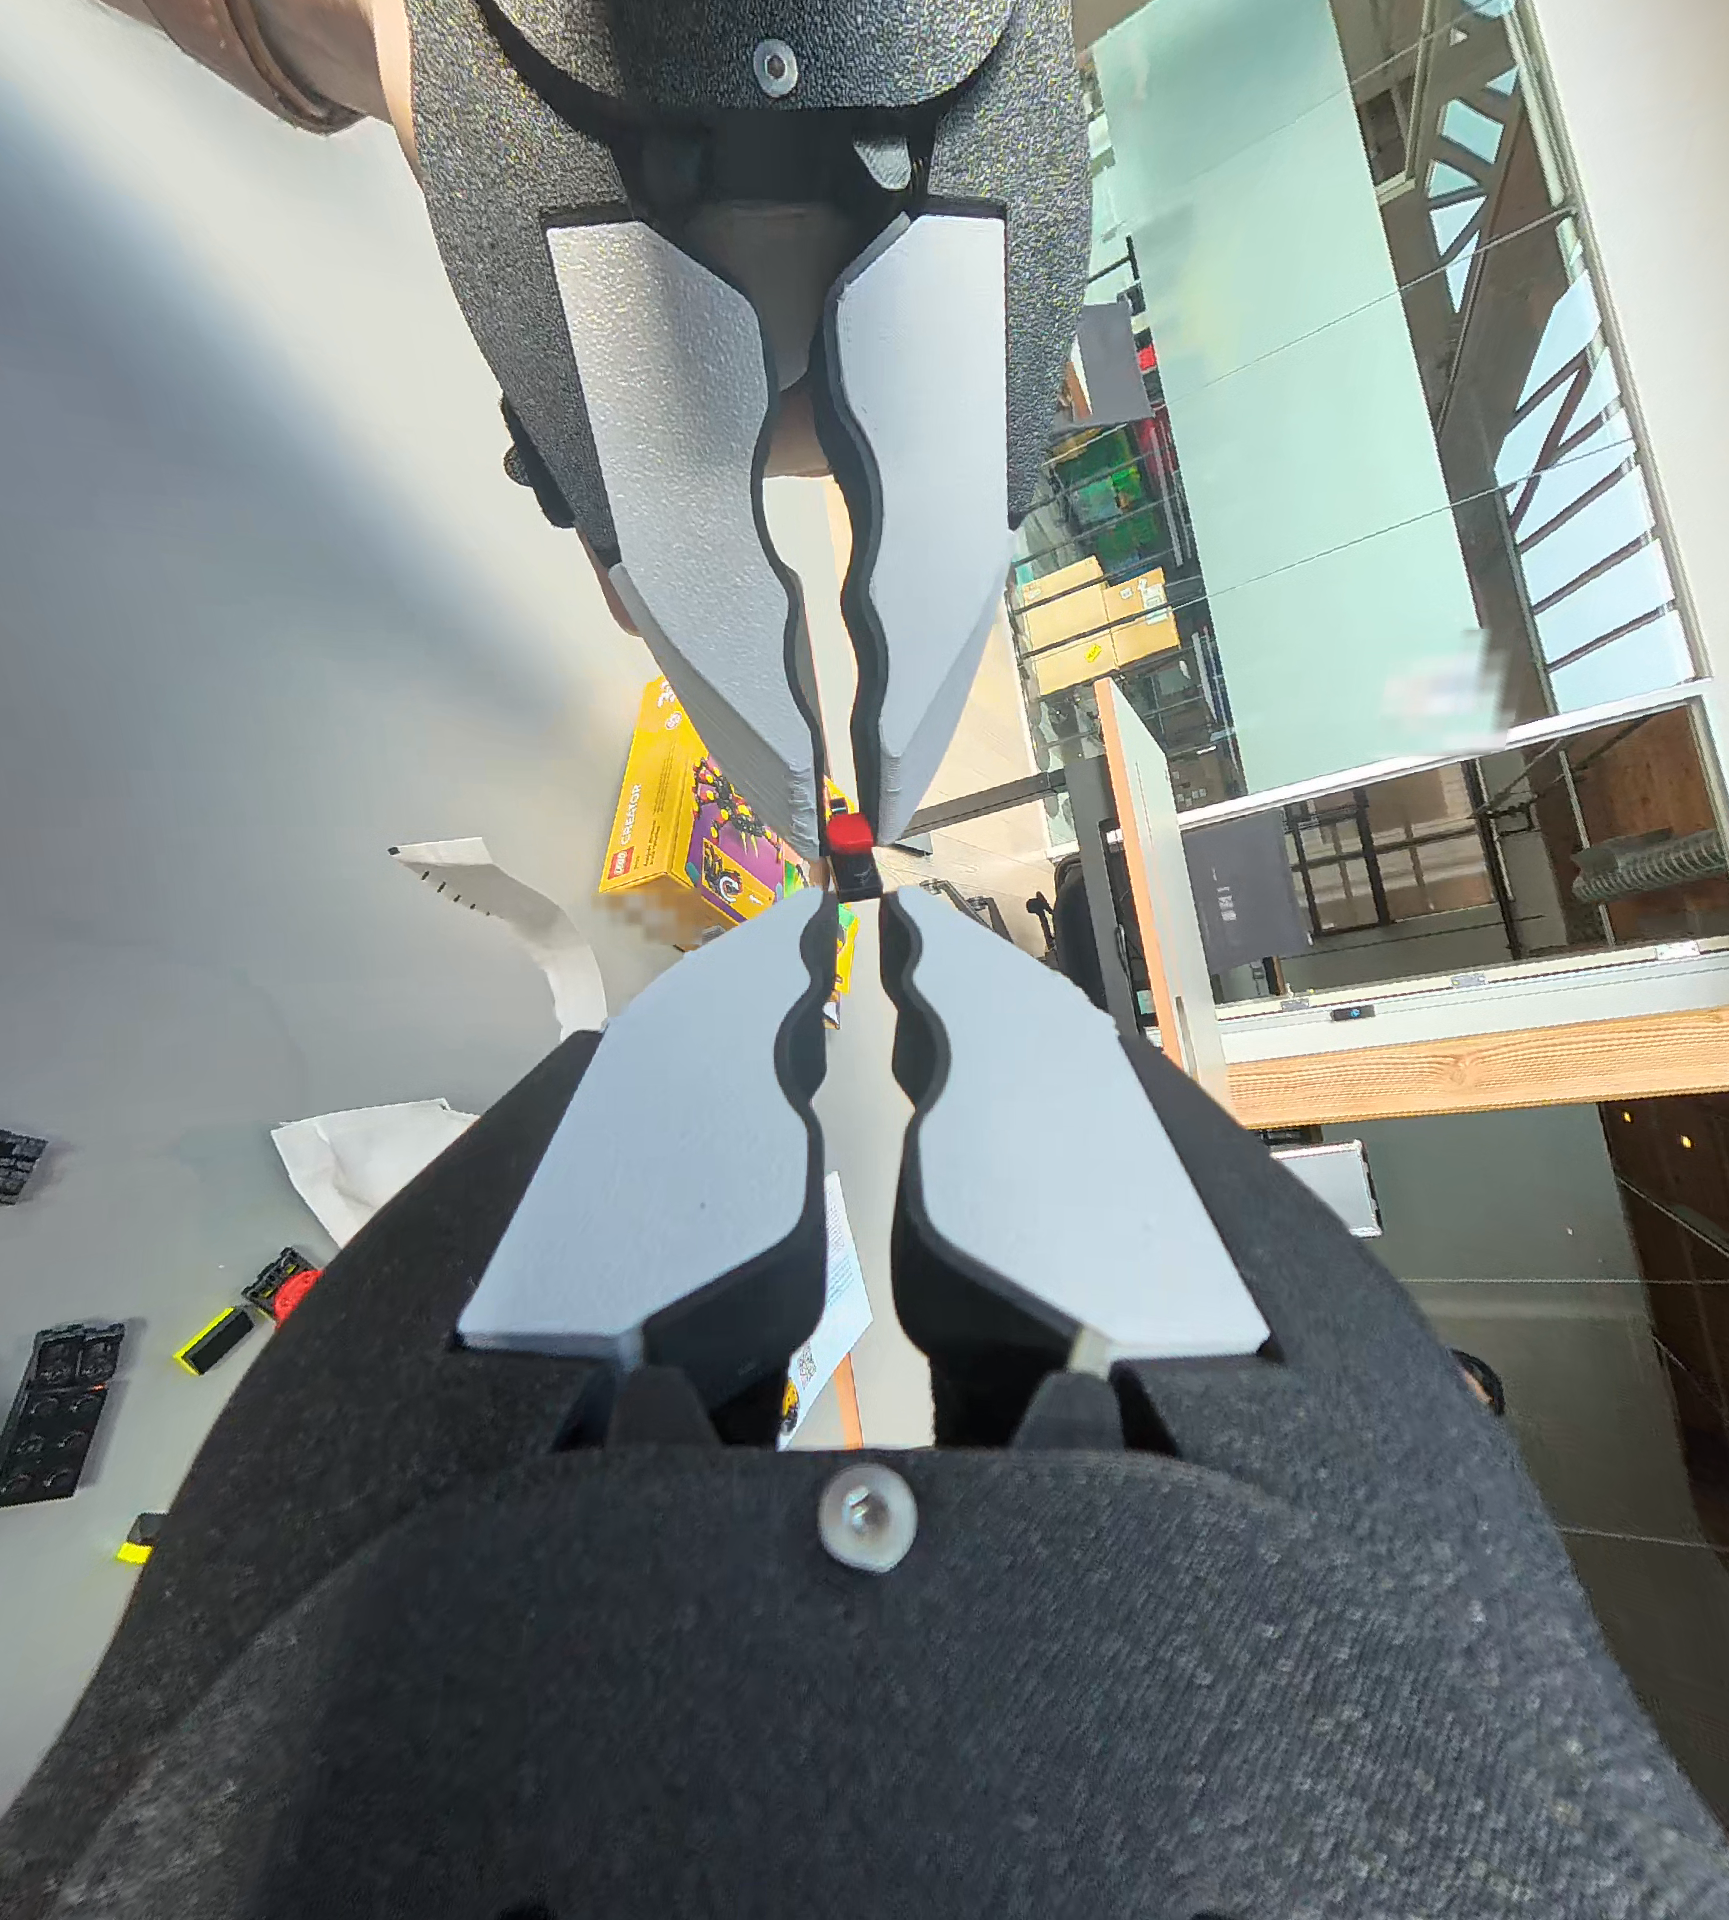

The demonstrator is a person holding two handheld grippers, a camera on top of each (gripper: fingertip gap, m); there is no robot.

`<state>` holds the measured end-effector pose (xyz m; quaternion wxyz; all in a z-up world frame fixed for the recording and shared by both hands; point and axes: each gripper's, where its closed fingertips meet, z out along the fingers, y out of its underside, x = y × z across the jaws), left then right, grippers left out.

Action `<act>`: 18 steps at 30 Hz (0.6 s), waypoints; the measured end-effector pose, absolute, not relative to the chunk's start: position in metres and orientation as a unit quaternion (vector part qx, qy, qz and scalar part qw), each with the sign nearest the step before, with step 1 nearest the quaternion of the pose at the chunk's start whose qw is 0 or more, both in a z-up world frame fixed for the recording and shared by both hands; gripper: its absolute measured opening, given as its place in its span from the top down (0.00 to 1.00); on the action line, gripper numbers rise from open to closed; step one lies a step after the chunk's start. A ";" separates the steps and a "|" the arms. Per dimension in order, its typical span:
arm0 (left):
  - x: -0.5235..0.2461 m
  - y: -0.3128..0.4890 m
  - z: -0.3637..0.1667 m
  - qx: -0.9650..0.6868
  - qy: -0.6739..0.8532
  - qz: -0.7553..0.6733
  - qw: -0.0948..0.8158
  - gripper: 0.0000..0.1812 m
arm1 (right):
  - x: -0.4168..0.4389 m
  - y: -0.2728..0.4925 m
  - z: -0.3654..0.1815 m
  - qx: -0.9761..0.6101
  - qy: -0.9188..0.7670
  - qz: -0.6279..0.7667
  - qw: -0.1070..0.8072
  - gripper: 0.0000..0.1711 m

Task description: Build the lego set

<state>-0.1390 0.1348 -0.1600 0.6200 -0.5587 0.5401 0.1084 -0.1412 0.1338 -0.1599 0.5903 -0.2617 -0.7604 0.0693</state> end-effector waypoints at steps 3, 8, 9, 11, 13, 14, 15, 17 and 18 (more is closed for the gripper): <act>-0.139 0.135 -0.160 -0.559 0.541 0.111 0.619 0.96 | -0.141 0.133 -0.162 -0.262 -0.763 0.071 0.587 0.94; -0.139 0.135 -0.164 -0.562 0.546 0.110 0.611 0.96 | -0.143 0.130 -0.166 -0.261 -0.770 0.077 0.577 0.91; -0.139 0.136 -0.165 -0.562 0.548 0.114 0.609 0.96 | -0.144 0.130 -0.166 -0.261 -0.770 0.073 0.577 0.92; -0.137 0.135 -0.165 -0.561 0.549 0.111 0.609 0.96 | -0.143 0.132 -0.165 -0.260 -0.769 0.071 0.579 0.95; -0.136 0.135 -0.165 -0.559 0.549 0.105 0.613 0.96 | -0.141 0.131 -0.164 -0.266 -0.772 0.082 0.572 0.95; -0.136 0.135 -0.165 -0.559 0.549 0.108 0.612 0.96 | -0.141 0.131 -0.164 -0.268 -0.772 0.079 0.571 0.95; -0.136 0.136 -0.166 -0.560 0.550 0.114 0.610 0.96 | -0.141 0.133 -0.166 -0.273 -0.773 0.076 0.567 0.95; -0.138 0.138 -0.165 -0.555 0.547 0.131 0.613 0.95 | -0.143 0.135 -0.166 -0.277 -0.770 0.065 0.570 0.95; -0.138 0.138 -0.165 -0.552 0.547 0.133 0.615 0.95 | -0.143 0.136 -0.167 -0.280 -0.771 0.065 0.568 0.96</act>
